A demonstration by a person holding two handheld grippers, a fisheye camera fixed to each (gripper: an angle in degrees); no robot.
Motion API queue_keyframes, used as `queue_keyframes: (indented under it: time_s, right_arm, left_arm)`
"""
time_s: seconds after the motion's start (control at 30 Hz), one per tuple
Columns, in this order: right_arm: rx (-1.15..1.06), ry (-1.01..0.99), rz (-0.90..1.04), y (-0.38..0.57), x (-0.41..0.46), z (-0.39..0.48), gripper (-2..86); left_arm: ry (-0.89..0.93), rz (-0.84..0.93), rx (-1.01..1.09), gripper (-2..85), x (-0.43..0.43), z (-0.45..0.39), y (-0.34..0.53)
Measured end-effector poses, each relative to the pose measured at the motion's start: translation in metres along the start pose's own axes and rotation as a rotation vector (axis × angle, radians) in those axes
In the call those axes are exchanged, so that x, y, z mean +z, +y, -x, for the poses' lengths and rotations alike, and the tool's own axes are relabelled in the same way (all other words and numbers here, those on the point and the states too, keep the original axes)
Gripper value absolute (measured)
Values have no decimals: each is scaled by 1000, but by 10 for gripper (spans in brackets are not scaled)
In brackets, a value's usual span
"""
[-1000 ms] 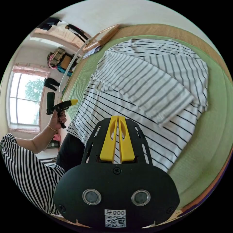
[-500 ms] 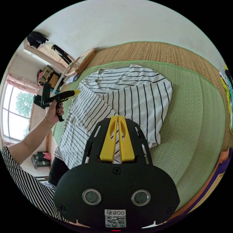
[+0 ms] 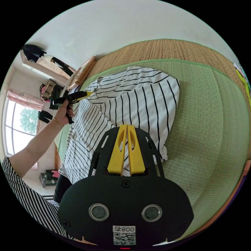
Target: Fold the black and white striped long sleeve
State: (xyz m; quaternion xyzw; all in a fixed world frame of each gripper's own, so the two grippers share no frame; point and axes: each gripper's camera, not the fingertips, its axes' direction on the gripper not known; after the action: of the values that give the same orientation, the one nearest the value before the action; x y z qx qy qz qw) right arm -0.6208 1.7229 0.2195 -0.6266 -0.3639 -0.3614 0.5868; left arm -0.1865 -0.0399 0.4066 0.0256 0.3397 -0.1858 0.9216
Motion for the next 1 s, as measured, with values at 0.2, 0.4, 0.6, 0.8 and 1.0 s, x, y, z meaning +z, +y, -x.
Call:
queue_keyframes:
  time_s: [0.2,0.4,0.6,0.8,1.0]
  right_arm:
    - [12,-64,-45,71,-51,-4,1]
    - [126,-117,-29,218,-95,-23,1]
    - [287,-173,-62,362,-125,-39,3]
    - [399,-207,-76,456,-129,-47,20]
    - [416,-227,-66,496,-129,-45,44]
  left_arm:
    - [121,-14,65,2,-17,-2,62]
    - [147,62,-4,8,-46,38,208]
    - [176,6,-260,42,-78,99,362]
    - [203,-22,-323,81,-64,123,439]
    - [243,8,-334,108,-26,144,459]
